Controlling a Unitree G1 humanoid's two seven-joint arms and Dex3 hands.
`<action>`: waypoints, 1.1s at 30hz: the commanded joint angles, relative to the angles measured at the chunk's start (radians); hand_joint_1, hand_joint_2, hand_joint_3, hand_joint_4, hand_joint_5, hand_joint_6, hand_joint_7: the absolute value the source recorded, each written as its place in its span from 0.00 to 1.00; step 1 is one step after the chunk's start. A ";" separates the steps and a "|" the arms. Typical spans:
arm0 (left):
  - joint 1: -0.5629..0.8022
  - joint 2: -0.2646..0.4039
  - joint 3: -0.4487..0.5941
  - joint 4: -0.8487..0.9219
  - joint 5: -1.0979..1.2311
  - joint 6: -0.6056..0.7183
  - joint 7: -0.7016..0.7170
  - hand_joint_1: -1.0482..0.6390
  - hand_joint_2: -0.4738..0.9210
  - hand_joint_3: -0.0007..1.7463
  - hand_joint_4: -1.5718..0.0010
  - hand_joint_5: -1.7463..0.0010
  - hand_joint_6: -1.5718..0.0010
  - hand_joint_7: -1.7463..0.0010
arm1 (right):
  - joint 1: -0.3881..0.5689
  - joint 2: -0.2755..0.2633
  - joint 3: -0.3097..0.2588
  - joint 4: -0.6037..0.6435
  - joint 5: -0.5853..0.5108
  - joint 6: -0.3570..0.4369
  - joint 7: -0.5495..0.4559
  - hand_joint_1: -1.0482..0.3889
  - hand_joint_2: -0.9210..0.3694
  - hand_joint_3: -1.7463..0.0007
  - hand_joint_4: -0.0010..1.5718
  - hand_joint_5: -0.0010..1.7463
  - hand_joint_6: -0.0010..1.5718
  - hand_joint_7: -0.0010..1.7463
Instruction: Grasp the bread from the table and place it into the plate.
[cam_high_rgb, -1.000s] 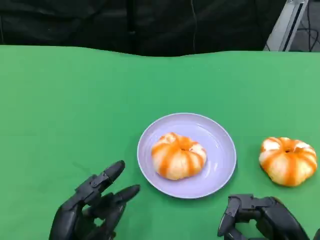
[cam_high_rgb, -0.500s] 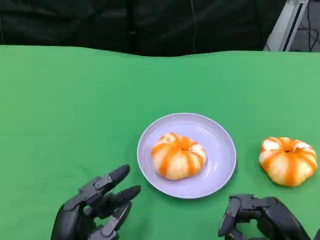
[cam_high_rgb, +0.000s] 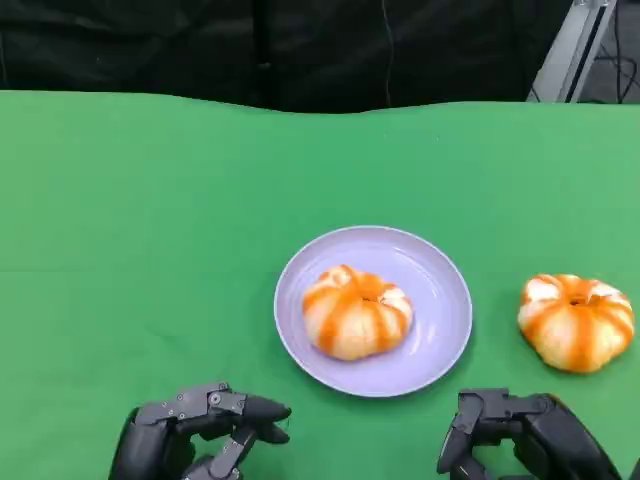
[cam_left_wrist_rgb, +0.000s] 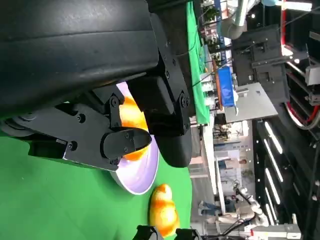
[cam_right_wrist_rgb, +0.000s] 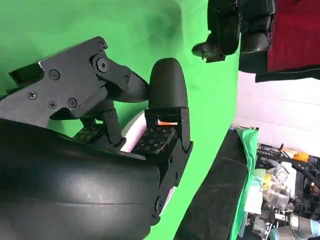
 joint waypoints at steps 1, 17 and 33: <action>-0.006 0.020 -0.007 0.004 0.001 -0.005 0.009 0.55 0.79 0.57 0.49 0.07 0.50 0.22 | 0.008 -0.015 -0.011 0.003 0.005 -0.007 -0.002 0.66 0.21 0.48 0.53 0.83 0.54 0.67; -0.018 0.004 -0.044 0.031 0.024 0.001 0.020 0.54 0.75 0.64 0.50 0.04 0.50 0.19 | 0.034 -0.035 -0.016 -0.054 0.026 0.031 0.008 0.66 0.21 0.48 0.54 0.83 0.55 0.67; 0.006 0.016 -0.080 -0.011 0.018 0.039 0.019 0.54 0.73 0.65 0.49 0.06 0.47 0.22 | 0.040 -0.036 -0.015 -0.069 0.046 0.046 0.027 0.66 0.20 0.50 0.54 0.83 0.55 0.67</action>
